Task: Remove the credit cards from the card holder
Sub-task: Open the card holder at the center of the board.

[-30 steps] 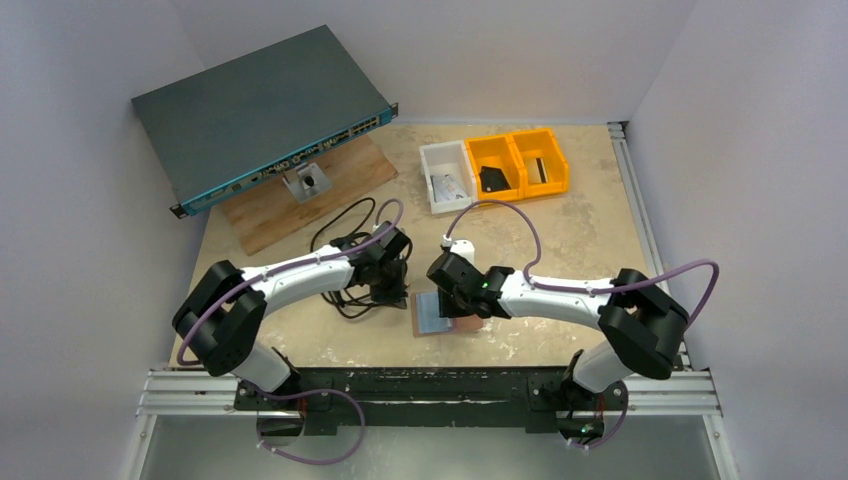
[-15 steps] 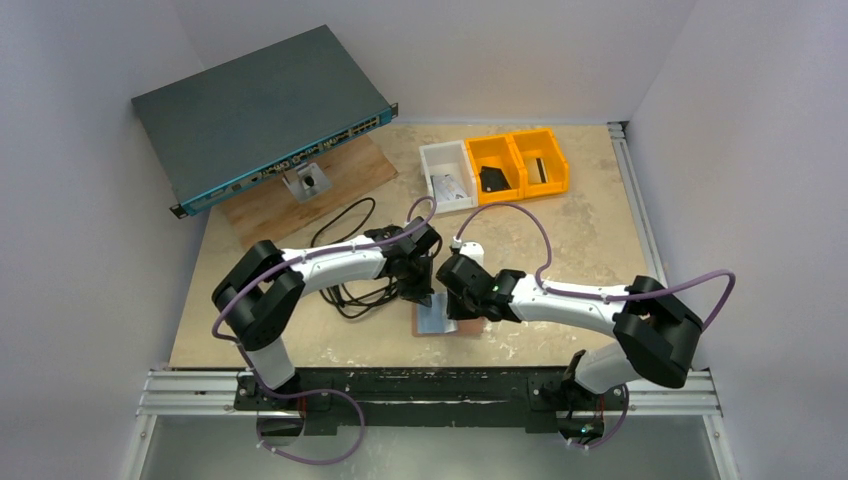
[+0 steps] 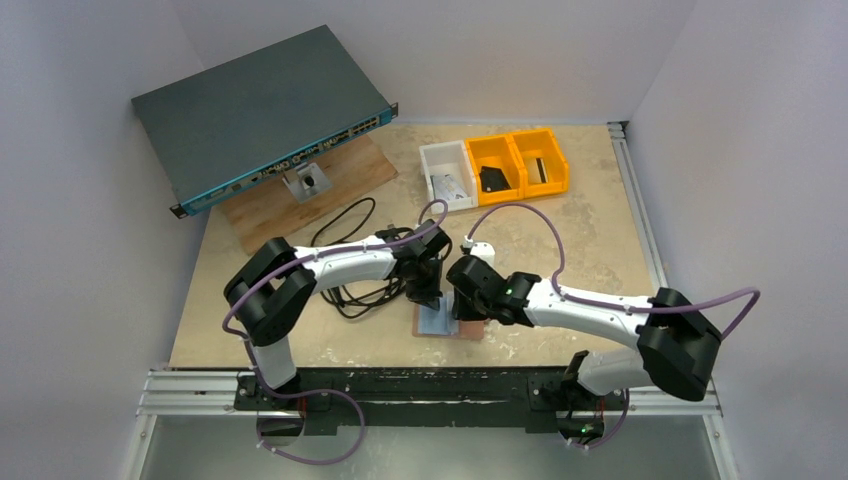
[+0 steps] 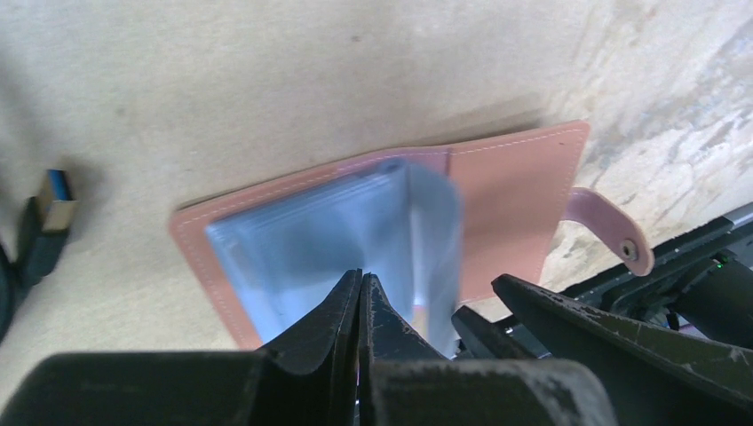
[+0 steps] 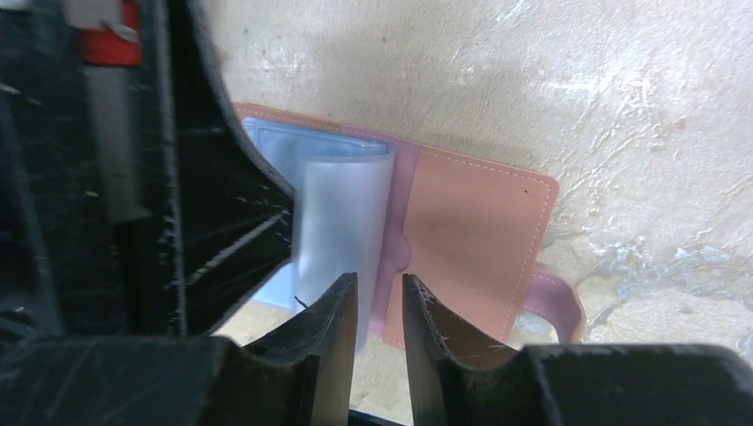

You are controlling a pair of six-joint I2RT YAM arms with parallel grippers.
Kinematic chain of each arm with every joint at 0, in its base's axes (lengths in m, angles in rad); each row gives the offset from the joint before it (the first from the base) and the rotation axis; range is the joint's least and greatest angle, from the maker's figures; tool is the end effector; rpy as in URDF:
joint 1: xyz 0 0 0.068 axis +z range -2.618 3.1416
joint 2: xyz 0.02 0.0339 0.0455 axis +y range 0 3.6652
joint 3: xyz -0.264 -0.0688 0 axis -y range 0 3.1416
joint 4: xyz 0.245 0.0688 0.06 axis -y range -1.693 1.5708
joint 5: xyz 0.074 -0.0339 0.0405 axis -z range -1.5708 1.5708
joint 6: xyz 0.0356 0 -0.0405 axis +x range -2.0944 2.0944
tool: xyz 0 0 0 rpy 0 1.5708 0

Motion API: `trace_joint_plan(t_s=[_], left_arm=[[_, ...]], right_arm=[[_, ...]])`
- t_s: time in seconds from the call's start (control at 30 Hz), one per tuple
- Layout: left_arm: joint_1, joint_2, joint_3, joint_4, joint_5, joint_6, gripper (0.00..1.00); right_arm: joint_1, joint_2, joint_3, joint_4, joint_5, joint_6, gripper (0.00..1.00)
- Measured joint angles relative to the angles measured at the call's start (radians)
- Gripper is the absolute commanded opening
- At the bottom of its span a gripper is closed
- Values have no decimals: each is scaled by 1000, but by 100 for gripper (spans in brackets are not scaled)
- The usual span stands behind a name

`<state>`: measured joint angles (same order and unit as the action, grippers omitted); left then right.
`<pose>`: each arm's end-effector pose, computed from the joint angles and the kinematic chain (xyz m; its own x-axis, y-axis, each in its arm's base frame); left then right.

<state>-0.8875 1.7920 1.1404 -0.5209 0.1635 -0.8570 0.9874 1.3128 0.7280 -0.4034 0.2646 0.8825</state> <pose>0.2174 -0.2762 0.1696 -0.9895 0.0341 -0.1405 0.0872 0.9161 -0.3914 0.1453 0.2032 0.1931 -0.8531 0.0607 -0.5182 -0.1061 0.9523 0.2862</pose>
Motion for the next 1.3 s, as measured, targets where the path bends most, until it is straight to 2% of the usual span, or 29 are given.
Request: trace_joint_plan(t_s=[0.33,0.57,0.77,0.9,1.13,1.3], left_arm=[[-41,62,87,34,78,-8,2],[-50,152,115,60,121,-24,12],[-44,162,114,65,133,-26,16],[-16,105,70,72,132,-25,18],[108,-94,-30,68,109,-16,19],[161,-174,-113,67,90,-13,19]], right_arm=[[-7,-127,1,-79,47,8,27],[-7,-169,1,-113,60,22,26],[-7,-154,1,-110,56,25,25],[-7,-113,6,-96,49,23,25],[-7,7,57,-37,13,6,27],[-4,70,114,-26,8,-11,28]])
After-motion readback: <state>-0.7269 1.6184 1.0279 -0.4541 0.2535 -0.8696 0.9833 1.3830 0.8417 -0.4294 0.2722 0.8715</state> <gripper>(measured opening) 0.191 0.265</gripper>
